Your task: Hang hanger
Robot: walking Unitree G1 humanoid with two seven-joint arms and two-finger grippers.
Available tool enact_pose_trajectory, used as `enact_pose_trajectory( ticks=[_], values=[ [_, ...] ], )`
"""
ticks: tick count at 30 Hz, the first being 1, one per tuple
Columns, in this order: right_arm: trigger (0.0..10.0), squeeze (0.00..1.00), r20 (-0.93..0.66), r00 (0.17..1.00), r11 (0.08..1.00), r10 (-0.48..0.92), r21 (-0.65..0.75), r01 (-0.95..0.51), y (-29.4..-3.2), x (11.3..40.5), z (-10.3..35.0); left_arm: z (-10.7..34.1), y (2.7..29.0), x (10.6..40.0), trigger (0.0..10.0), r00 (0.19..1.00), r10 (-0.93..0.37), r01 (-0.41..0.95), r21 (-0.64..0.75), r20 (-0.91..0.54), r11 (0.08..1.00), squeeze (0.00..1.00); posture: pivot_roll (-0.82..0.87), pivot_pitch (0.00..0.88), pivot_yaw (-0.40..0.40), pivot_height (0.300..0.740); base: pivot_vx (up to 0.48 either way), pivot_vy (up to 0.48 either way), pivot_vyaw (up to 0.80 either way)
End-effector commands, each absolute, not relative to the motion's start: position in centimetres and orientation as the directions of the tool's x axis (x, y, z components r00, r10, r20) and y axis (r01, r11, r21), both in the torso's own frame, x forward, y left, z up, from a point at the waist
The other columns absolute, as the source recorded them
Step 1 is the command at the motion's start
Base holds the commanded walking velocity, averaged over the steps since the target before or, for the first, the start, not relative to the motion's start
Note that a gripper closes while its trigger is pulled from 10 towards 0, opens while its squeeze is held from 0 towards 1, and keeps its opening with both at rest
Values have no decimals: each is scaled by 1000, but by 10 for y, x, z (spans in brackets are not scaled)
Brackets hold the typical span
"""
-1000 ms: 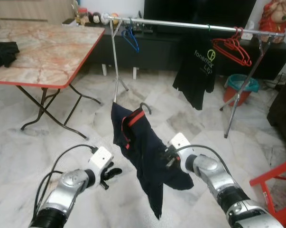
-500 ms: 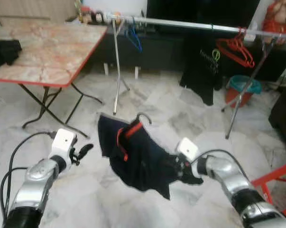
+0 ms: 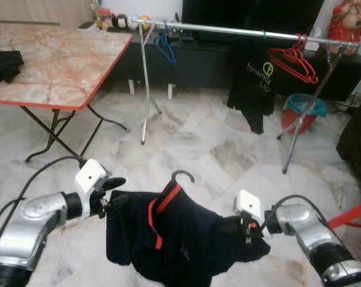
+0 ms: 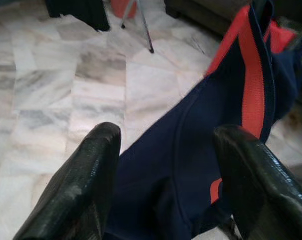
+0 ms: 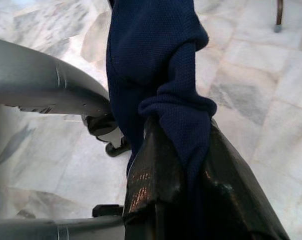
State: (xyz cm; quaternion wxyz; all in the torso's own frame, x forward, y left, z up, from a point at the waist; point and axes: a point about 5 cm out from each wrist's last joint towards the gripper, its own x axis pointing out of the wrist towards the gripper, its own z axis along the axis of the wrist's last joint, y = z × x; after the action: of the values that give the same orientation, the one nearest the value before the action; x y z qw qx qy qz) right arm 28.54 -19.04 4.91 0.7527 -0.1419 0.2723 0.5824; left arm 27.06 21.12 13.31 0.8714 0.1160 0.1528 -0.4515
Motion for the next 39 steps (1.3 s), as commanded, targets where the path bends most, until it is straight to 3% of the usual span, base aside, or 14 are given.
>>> enact_pose_trajectory(
  ticks=[1, 5, 11, 18, 19, 31, 39],
  values=[
    [10000, 0, -551, 185, 258, 814, 58, -964, -189, 292, 61, 131, 212, 270, 10000, 527, -747, 834, 76, -405, 546, 1000, 58, 0, -39, 740, 0, 0, 0],
    [10000, 0, -544, 147, 222, 826, 74, -972, -190, 290, 63, 133, 215, 271, 10000, 527, -747, 834, 76, -406, 547, 1000, 58, 0, -41, 740, 0, 0, 0],
    [10000, 0, -561, 83, 165, 823, 97, -982, -191, 286, 62, 124, 210, 263, 10000, 447, -762, 875, 54, -468, 480, 1000, 54, 0, -50, 740, 0, 0, 0],
    [10000, 0, -560, 12, 96, 828, 122, -988, -192, 282, 65, 119, 209, 261, 10000, 416, -765, 892, 54, -491, 449, 1000, 53, 0, -57, 740, 0, 0, 0],
    [10000, 0, -578, -13, 72, 816, 124, -990, -195, 281, 66, 117, 209, 259, 10000, 380, -770, 908, 50, -512, 415, 1000, 53, 0, -58, 740, 0, 0, 0],
    [10000, 0, -555, -83, 3, 828, 152, -988, -193, 276, 72, 106, 193, 259, 10000, 267, -814, 945, -25, -515, 326, 1000, 35, 0, -56, 740, 0, 0, 0],
    [10000, 0, -543, -105, -20, 833, 160, -987, -189, 274, 72, 101, 184, 264, 10000, 261, -822, 949, -21, -506, 314, 1000, 30, 0, -52, 740, 0, 0, 0]
  ],
)
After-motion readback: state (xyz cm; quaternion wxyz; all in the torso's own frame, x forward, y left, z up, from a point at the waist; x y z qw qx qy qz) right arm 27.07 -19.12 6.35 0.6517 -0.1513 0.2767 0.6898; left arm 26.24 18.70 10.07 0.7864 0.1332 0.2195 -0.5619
